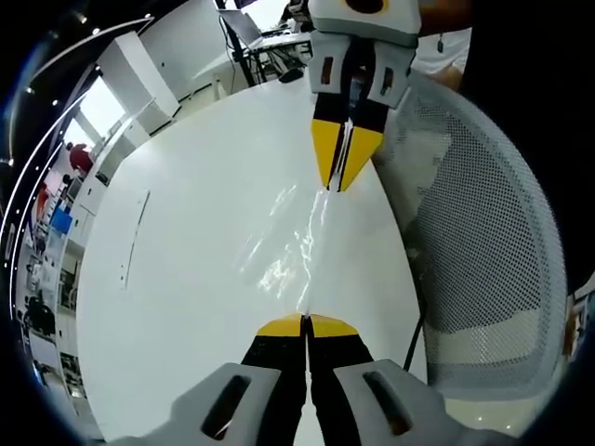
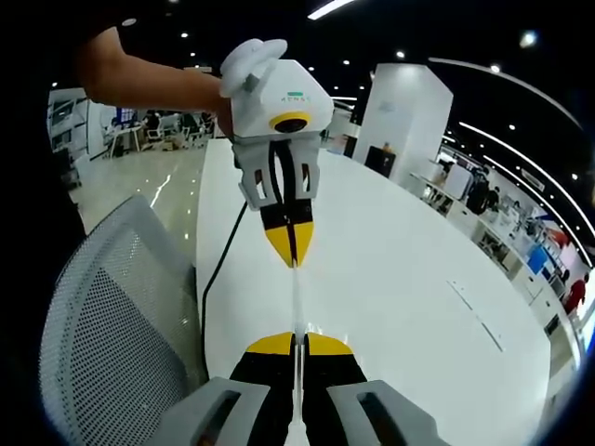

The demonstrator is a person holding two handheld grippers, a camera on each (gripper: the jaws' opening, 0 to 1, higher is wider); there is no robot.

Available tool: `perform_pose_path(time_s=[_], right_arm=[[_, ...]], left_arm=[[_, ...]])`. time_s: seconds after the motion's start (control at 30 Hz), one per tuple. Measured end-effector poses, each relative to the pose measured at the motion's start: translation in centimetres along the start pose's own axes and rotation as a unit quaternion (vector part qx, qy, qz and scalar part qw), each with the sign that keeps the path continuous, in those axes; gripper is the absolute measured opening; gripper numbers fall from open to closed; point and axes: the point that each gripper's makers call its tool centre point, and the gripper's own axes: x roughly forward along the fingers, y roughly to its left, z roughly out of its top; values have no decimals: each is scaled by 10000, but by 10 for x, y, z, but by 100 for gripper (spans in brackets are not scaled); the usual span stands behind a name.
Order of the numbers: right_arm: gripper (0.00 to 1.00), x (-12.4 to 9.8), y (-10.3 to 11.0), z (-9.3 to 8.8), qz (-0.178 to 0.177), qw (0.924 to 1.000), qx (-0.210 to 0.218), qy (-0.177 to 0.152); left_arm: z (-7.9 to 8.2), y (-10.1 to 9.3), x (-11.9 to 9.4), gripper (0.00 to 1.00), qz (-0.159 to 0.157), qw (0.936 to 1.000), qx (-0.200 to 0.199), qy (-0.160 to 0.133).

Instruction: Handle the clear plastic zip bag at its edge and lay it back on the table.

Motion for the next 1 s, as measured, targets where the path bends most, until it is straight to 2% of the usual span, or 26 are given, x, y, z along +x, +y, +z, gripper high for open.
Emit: perform_pose_path(time_s=[1.0], right_arm=[[0, -2, 0, -5, -29, 10000, 69, 7]], left_arm=[[-4, -1, -2, 0, 3, 10000, -47, 40]])
